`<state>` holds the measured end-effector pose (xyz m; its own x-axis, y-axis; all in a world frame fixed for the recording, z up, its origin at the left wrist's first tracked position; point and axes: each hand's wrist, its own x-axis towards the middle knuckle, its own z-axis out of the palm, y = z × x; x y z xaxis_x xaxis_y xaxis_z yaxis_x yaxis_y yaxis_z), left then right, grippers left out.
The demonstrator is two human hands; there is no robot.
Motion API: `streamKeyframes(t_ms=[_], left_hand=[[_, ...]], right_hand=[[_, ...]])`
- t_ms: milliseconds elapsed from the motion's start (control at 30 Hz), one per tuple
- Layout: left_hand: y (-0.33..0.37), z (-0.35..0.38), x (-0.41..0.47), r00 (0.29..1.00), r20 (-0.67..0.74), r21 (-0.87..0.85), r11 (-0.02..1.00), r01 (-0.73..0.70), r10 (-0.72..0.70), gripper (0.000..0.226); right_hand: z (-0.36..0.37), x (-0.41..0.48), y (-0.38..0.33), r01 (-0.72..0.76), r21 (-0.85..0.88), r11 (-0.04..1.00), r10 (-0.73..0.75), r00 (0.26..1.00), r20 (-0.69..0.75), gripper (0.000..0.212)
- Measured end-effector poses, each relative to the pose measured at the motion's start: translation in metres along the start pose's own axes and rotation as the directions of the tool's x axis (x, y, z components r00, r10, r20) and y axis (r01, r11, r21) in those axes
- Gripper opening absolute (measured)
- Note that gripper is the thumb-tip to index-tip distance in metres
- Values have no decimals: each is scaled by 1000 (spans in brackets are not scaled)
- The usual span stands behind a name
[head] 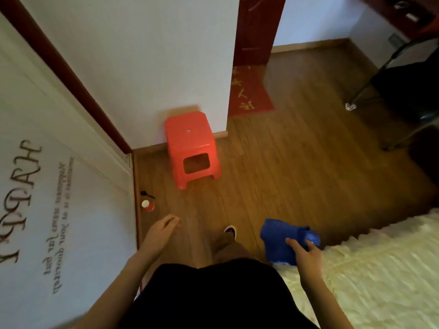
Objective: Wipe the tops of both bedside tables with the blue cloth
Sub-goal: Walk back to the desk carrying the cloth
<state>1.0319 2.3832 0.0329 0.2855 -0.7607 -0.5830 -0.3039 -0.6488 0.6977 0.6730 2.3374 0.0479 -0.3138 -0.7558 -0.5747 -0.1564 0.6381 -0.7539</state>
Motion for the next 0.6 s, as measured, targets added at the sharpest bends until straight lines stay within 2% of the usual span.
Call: streamKeyframes(t_ms=[100,233,400,600], left_hand=[[37,-9,56,999,-33,29,1000,-7,8,21],[75,-27,130,998,-42,12,999,52,-52,24],[145,-34,217,993,-112,-113,993,33,-46,21],[250,-25,368,999,-19,-69,997,-34,32,21]], right_hand=[[23,49,-57,15,3,1000,-15,1000,15,7],[49,106,-137,82,27,996,-83,995,49,10],[75,183,-212,88,85,992,-93,994,51,20],[97,290,-282,50,168,984,-41,998,-54,8]])
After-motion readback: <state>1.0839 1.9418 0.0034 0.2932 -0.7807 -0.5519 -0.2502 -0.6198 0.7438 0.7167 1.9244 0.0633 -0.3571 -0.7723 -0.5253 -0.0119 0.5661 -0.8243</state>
